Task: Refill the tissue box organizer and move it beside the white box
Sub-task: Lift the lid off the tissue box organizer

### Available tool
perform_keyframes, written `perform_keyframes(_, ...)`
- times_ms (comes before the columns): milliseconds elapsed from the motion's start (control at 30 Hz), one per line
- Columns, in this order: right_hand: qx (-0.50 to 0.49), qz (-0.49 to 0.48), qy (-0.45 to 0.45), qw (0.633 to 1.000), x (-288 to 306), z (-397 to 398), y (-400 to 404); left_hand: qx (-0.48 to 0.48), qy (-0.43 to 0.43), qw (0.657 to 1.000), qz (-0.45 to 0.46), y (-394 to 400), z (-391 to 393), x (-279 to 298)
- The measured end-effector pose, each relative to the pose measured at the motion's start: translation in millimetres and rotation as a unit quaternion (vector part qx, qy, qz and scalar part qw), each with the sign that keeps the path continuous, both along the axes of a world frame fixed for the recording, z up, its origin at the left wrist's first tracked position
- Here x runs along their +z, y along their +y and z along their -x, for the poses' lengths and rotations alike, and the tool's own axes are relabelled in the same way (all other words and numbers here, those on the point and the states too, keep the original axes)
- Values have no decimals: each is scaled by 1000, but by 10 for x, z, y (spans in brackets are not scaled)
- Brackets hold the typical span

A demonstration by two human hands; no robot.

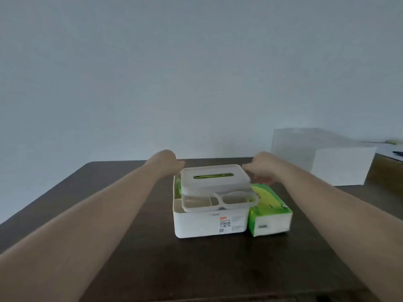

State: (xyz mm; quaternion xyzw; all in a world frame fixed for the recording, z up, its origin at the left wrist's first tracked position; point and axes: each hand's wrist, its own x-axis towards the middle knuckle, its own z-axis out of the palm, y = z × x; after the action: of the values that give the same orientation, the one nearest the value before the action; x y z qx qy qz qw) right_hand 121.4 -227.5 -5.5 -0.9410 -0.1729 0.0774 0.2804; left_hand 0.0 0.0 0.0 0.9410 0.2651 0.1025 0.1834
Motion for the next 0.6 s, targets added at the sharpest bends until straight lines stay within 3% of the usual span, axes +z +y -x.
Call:
perform_keyframes(167,6,33,20,999,-153,161,-31,-7,59,997,48,-134,135,-182)
perform_keyframes(400,-7,24,-11,1000,-237,143,16,3,13,999,50,-157,205,-285)
perform_keyframes(600,-9,-51,-16,999,-186,135,86,13,-61,996,56,-72,283,-140)
